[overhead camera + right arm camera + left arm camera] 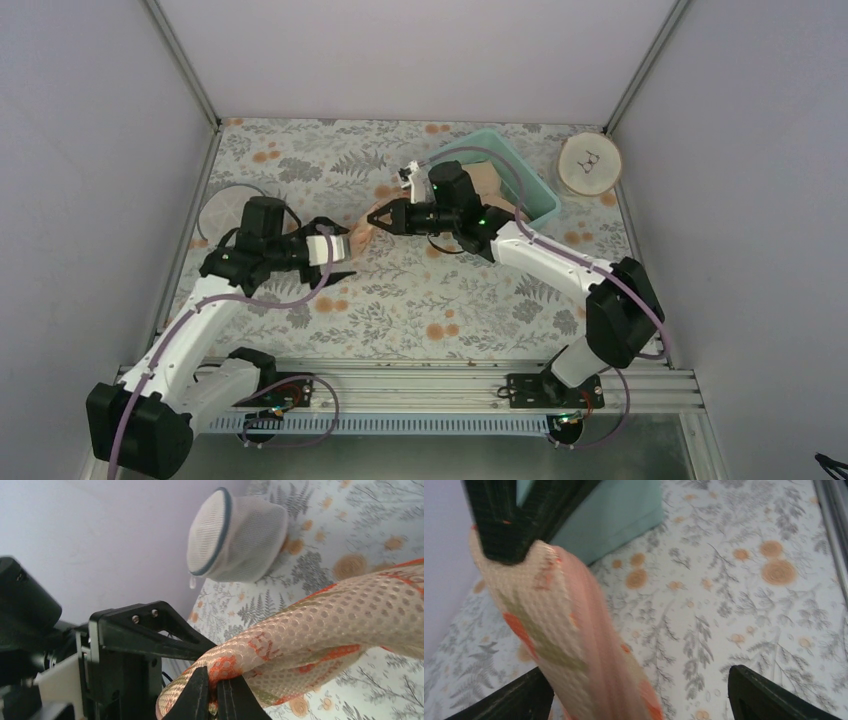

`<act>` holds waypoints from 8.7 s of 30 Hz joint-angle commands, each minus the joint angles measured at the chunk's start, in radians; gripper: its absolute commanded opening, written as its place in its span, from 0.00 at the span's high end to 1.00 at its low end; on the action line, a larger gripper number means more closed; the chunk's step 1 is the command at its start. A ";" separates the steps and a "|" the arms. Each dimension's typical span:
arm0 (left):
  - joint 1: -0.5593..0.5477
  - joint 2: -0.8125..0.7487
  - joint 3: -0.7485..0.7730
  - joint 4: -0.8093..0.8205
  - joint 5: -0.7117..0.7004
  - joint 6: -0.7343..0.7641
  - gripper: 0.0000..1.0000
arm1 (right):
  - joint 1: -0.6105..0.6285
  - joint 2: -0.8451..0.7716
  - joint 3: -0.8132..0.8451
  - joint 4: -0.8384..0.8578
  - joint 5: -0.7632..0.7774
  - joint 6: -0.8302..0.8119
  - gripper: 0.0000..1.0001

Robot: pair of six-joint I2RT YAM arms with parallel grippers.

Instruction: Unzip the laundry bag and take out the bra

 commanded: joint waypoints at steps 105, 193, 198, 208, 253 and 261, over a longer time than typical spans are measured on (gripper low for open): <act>-0.110 -0.109 0.239 -0.469 0.187 0.019 0.23 | 0.140 -0.233 0.060 -0.495 -0.183 -1.382 0.97; -0.124 -0.467 -0.109 0.853 -0.530 0.839 0.98 | 0.293 -0.059 0.206 0.229 0.347 -0.682 0.97; -0.124 -0.478 -0.087 0.775 -0.524 0.821 0.98 | 0.240 -0.104 0.163 0.148 0.392 -0.731 0.97; -0.124 -0.522 -0.074 0.444 -0.411 0.818 0.98 | 0.111 -0.254 0.017 0.065 0.342 -0.765 0.97; -0.126 -0.287 0.025 0.063 -0.109 -0.369 0.60 | 0.147 -0.154 -0.007 0.000 -0.041 -0.326 0.97; -0.125 -0.273 0.049 0.057 -0.141 -0.300 0.94 | 0.146 -0.158 0.009 -0.051 -0.056 -0.384 0.97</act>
